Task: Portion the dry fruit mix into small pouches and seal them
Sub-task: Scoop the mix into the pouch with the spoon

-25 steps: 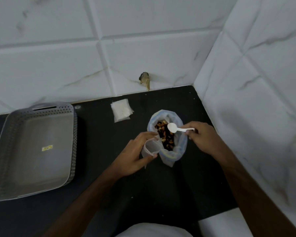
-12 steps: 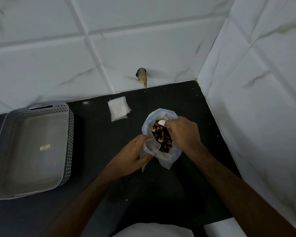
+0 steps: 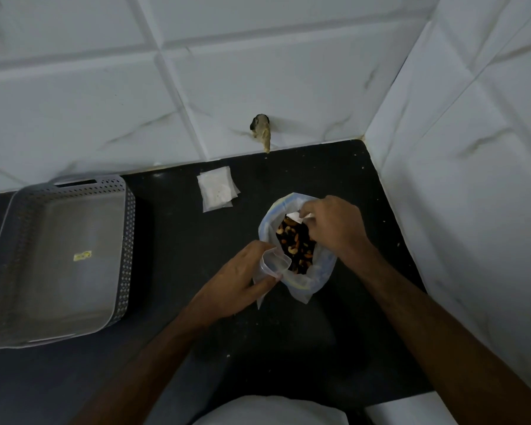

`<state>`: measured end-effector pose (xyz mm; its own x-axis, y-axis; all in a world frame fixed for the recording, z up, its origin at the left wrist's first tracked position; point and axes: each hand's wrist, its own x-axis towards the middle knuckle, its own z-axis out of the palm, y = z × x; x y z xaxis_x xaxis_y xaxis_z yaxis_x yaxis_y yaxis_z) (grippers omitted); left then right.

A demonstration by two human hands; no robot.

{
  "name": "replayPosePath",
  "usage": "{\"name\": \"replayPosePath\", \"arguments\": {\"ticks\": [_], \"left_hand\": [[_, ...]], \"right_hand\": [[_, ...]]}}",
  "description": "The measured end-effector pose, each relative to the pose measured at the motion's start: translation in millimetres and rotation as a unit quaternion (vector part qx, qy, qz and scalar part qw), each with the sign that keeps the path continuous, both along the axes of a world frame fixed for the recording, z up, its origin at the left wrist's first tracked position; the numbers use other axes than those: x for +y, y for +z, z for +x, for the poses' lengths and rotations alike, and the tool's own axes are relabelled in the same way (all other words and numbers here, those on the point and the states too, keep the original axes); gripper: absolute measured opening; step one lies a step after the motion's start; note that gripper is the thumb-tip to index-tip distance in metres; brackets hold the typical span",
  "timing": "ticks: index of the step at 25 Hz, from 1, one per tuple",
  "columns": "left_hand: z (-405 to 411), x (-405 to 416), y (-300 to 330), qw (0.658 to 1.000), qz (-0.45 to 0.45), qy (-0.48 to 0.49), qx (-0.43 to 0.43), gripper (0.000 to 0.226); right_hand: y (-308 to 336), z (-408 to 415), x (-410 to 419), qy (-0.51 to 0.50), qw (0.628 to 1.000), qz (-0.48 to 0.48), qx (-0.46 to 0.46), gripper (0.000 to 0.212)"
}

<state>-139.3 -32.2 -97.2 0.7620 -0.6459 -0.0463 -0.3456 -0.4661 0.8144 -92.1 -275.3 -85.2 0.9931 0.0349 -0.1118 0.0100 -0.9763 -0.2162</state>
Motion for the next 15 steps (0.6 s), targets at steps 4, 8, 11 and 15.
{"name": "replayPosePath", "arguments": {"ticks": [4,8,11,15], "left_hand": [[0.4,0.2,1.0,1.000,-0.002,0.001,0.003,0.045],[1.4,-0.5,2.7,1.000,-0.003,-0.002,0.021,0.051],[1.0,-1.3,2.7,0.999,-0.019,-0.006,0.030,0.045],[0.4,-0.2,2.2,0.999,-0.028,0.000,0.033,0.041]], "right_hand": [[-11.6,-5.8,6.8,0.041,0.996,-0.081,-0.003,0.024],[0.2,-1.2,0.6,-0.004,0.999,0.034,0.015,0.020],[2.9,-1.7,-0.7,0.002,0.999,-0.024,-0.022,0.019],[-9.1,-9.0,7.3,0.066,0.995,-0.064,0.032,0.028]]}}
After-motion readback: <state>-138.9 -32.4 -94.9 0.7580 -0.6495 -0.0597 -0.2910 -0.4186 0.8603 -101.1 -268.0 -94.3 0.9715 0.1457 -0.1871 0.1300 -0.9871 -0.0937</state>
